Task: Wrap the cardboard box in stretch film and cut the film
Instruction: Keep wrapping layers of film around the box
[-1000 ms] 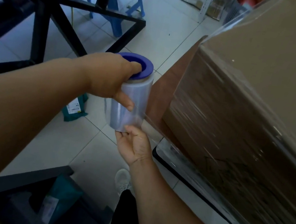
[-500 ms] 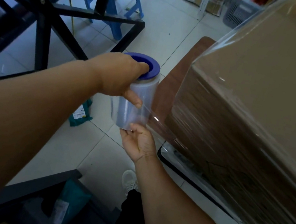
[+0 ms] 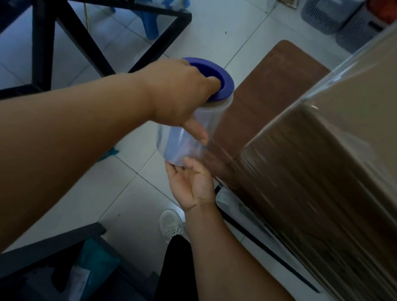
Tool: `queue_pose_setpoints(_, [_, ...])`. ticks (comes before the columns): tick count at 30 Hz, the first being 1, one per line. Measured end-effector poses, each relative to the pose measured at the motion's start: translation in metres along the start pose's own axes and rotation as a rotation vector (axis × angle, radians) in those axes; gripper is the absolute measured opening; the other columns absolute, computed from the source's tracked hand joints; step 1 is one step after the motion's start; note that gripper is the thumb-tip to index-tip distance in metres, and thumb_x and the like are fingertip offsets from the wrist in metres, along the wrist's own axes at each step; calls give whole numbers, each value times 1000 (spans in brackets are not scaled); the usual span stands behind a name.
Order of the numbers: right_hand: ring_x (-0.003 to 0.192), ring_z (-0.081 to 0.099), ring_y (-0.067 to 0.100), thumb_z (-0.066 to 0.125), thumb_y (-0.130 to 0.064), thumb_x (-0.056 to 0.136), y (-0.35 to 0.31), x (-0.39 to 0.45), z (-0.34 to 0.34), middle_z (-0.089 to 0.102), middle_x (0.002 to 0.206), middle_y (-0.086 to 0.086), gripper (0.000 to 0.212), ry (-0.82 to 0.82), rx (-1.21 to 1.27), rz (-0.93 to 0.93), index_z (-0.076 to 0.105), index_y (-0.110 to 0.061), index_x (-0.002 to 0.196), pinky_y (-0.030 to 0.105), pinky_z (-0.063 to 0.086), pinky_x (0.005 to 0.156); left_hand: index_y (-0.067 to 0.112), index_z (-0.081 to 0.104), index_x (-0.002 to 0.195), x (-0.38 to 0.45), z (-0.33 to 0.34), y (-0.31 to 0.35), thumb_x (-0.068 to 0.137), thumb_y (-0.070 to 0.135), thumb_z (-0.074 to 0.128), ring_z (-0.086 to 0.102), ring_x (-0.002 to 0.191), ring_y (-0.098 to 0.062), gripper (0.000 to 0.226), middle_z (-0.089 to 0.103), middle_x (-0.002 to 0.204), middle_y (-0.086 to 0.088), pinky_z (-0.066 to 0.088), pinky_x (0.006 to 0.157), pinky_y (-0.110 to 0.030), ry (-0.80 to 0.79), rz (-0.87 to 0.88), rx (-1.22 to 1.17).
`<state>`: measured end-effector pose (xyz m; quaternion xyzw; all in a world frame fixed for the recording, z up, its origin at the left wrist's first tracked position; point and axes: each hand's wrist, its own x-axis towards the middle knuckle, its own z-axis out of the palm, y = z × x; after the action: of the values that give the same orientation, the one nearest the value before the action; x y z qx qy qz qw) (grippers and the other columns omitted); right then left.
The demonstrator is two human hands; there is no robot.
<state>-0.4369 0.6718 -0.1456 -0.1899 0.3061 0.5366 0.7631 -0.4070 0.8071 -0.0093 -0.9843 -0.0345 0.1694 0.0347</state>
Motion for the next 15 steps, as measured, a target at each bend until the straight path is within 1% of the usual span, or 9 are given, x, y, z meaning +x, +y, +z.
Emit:
queue_pose_setpoints(3, [105,58,23,36,12,80,3,0,2,74,93,11,39,21,18,4,63,-4,103,38,32,111,11,47,112,1,1,-3,63,83,41,56,68,-19,88,59,78,-3,49,68,-33,0,27,31])
queue_pose_setpoints(4, [105,58,23,37,12,79,4,0,2,74,93,11,39,23,27,3,66,-3,99,38,33,111,11,47,112,1,1,-4,62,83,40,56,68,-19,88,59,78,-3,49,69,-33,-6,34,34])
queue_pose_setpoints(6, [106,57,24,43,12,70,5,-2,3,74,94,12,40,12,34,4,73,-3,92,37,37,107,12,47,112,0,1,-8,61,84,38,58,71,-20,89,60,80,-3,49,69,-32,-17,45,44])
queue_pose_setpoints(8, [104,58,24,48,14,65,7,-5,6,74,94,13,42,12,10,-9,70,-3,98,36,41,99,14,47,114,-1,3,-12,62,84,37,59,76,-19,88,61,84,-2,50,71,-31,-30,54,52])
queue_pose_setpoints(10, [103,59,24,54,13,61,6,-5,7,74,95,13,46,26,-6,-29,65,-3,102,35,41,99,15,46,116,-2,2,-14,64,84,38,59,77,-18,86,61,85,-1,49,72,-29,-44,62,35])
queue_pose_setpoints(12, [99,64,23,63,11,52,5,-6,8,73,99,12,48,31,-21,-37,70,-4,97,34,43,97,15,45,112,-1,1,-13,66,83,39,56,72,-16,83,58,81,1,43,69,-26,-56,88,19])
queue_pose_setpoints(14, [90,68,21,61,11,53,3,-4,7,72,99,11,41,32,-35,-42,73,-6,88,31,44,90,16,42,105,2,-1,-15,66,83,39,51,65,-14,77,51,74,4,38,66,-24,-88,107,15])
queue_pose_setpoints(15, [87,67,19,66,8,51,2,-3,6,71,97,10,36,37,-41,-41,72,-6,84,30,44,87,18,39,99,3,-2,-16,65,84,39,47,61,-12,74,47,69,5,37,65,-24,-111,105,10])
